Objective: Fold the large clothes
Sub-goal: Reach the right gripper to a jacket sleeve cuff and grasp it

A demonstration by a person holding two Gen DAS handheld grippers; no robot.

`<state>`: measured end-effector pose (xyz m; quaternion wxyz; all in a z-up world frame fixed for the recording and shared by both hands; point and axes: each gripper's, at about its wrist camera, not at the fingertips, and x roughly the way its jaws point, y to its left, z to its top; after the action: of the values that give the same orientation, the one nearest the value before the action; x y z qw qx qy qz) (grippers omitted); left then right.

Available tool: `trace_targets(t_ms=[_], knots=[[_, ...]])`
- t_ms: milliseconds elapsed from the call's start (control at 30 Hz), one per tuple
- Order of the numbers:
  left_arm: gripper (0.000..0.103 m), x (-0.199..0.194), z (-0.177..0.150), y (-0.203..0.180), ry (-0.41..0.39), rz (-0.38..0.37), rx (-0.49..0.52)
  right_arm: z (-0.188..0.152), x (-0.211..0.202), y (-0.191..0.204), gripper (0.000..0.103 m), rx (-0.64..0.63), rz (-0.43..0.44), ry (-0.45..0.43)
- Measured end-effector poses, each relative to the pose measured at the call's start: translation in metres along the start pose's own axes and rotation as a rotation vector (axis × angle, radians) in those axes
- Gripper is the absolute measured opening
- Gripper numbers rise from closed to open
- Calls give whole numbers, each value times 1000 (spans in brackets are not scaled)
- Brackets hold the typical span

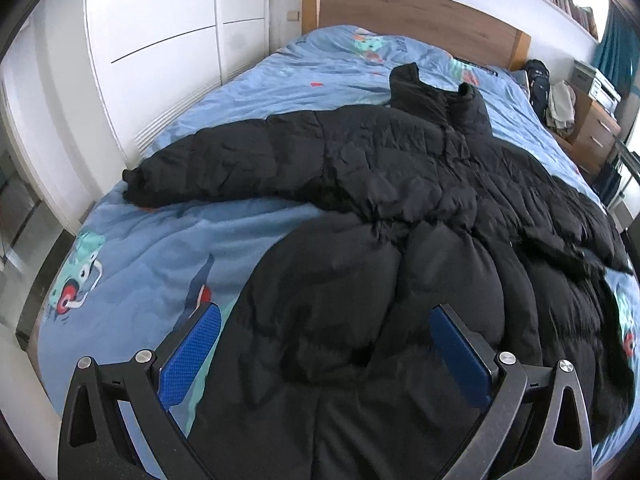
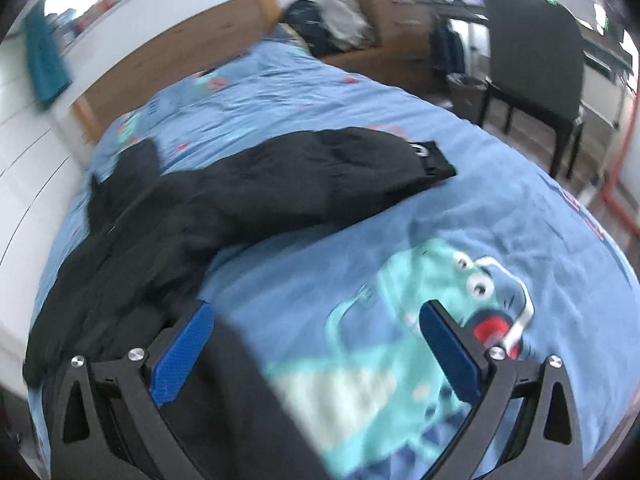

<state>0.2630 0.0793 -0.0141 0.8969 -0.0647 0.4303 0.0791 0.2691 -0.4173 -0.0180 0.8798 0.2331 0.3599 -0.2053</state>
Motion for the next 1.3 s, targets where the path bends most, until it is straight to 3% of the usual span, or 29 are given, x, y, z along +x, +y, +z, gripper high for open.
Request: trace_targets(t_ms=[267,533,800,900,1033,1167,1300], knots=[[102,38,34,-7,-14,-23,-26,46,76,-41,103,164,0,3],[102,97,92,-27,-77,-37,-17,69,133,-73,103,313,-16,-7],[102,113,113,-38,-30,37,-28,88,163,-83,101,397,3,36],[102,114,117,-43,9,36,-42,98,167,-82,89,415,-12,37],[102,112,123,-50,45,23,-42,110,174,-81,49,446,2,67],[102,109,131,-50,63,28,-59,124,173,-80,23,453,28,66],[101,104,139,-50,63,57,-55,138,161,-63,16,389,34,59]])
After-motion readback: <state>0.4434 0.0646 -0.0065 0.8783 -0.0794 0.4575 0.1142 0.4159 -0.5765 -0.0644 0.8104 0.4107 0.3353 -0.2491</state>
